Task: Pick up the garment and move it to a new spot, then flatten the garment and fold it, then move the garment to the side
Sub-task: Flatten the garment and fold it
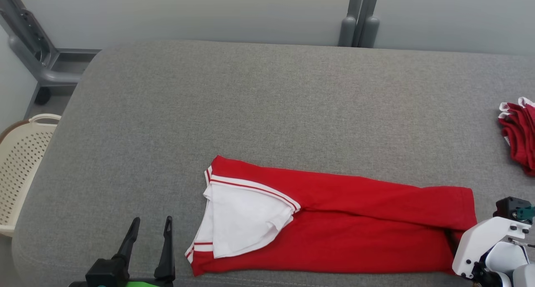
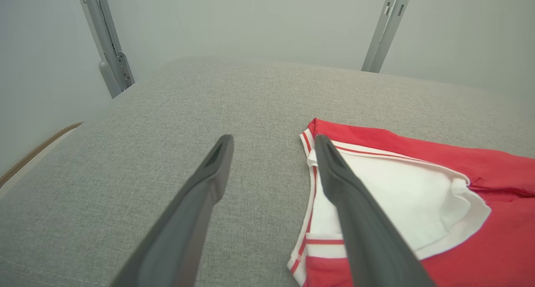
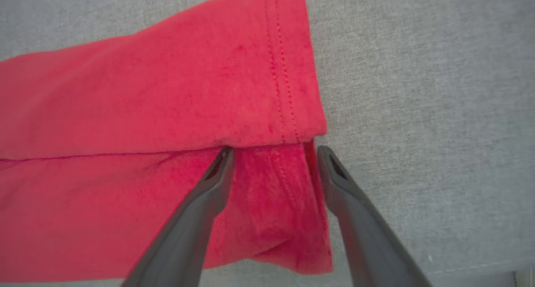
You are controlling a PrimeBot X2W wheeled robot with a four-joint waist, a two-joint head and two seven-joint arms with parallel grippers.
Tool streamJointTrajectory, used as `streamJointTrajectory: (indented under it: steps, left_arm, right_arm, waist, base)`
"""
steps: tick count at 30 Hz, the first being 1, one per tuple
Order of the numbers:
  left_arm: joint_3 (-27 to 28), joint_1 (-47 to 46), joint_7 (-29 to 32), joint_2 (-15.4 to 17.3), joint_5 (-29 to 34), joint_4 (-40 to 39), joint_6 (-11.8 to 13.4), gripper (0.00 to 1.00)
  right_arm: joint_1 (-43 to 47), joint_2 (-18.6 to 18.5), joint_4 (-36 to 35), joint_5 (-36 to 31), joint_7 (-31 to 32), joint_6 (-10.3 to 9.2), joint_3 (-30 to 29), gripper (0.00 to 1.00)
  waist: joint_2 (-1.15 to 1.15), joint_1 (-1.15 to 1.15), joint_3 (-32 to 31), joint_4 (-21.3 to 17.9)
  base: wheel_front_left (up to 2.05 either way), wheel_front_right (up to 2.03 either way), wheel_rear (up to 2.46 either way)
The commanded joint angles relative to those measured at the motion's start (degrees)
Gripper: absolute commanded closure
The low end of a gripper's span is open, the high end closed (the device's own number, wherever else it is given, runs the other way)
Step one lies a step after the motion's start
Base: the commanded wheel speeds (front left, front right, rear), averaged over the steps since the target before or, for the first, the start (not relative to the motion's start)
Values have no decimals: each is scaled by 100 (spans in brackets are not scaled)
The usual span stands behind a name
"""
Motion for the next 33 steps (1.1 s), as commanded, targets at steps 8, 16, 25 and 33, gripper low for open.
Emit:
streamJointTrajectory:
  steps: [8,16,25,33]
  left_arm:
    - [65,95,-19,5,-35,-36,-9,0]
    - [14,40,-19,5,10,-79,-10,0]
    - [41,-72,-19,6,63,-64,-13,0]
    - [24,-110,-19,6,49,-88,-14,0]
  right_arm:
    - [386,-12,-1038,134,292,0,-15,0]
    - [297,-11,-1250,183,453,0,-79,0]
    - [68,-12,-809,164,267,0,-80,0]
    - [73,-12,-662,68,316,0,-113,0]
  waist:
    - [0,0,-163,-197]
    - [0,0,-82,-213]
    - [0,0,126,-1]
    - [0,0,226,82]
  base:
    - [0,0,0]
    - [0,0,0]
    - [0,0,0]
    - [0,0,0]
